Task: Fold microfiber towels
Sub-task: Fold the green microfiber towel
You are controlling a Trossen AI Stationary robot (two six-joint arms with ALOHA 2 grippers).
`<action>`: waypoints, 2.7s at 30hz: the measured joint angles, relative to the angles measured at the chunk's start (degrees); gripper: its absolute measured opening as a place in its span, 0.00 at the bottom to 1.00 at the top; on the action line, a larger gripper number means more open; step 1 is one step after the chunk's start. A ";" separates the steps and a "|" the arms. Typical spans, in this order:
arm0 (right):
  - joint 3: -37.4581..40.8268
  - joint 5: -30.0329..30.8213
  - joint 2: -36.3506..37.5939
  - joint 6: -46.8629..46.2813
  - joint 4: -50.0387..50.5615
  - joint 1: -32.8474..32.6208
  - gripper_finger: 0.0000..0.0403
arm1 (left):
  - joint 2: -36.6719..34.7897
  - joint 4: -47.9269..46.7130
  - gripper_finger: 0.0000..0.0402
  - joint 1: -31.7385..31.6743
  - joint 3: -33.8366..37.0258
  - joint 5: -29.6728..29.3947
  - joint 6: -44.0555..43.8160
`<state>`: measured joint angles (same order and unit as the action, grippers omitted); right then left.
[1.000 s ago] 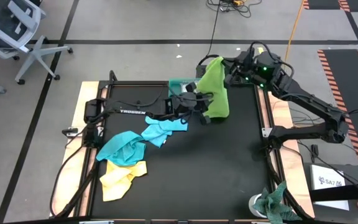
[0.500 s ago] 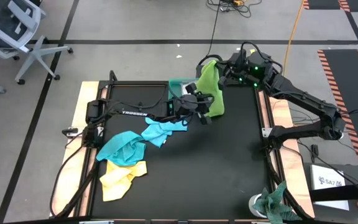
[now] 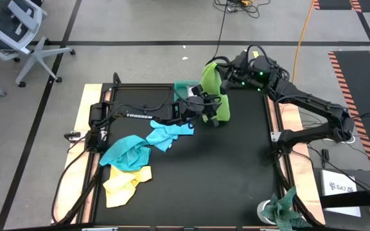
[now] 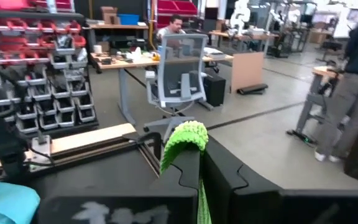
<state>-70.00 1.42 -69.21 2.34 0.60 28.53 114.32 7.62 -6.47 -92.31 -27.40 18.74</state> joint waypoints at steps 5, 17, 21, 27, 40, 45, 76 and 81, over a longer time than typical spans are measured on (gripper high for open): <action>0.00 -0.17 -0.31 0.19 -0.85 -2.05 0.00 | 0.00 -0.02 0.46 0.05 0.00 -3.48 0.05; 0.02 -0.63 0.09 1.56 -1.48 -3.58 0.00 | 0.00 -4.09 0.46 1.36 0.00 -16.35 -2.45; 0.02 -1.75 0.09 1.49 -1.64 -3.58 0.00 | 0.00 -4.08 0.46 2.21 0.00 -20.01 -1.79; 0.02 -1.74 0.09 1.54 -1.66 -3.56 0.00 | 0.00 -4.47 0.46 3.34 0.00 -26.00 0.69; 0.02 -1.76 0.09 1.87 -1.33 -3.56 0.00 | -0.12 -4.09 0.46 5.20 0.00 -29.02 1.76; 0.02 -1.76 0.09 2.02 -0.76 -3.56 0.00 | -1.07 -4.04 0.46 6.73 -0.04 -28.49 0.42; 0.07 10.59 -3.49 10.10 0.87 -7.64 0.00 | -2.82 -1.32 0.46 6.71 -0.04 -30.19 -11.81; 0.07 10.66 -4.66 12.25 -2.36 -10.56 0.00 | -2.82 -1.15 0.46 6.20 -0.04 -30.48 -14.04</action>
<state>-69.93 12.08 -73.87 14.60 -1.76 17.97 111.50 6.47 -0.28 -92.36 -57.88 4.69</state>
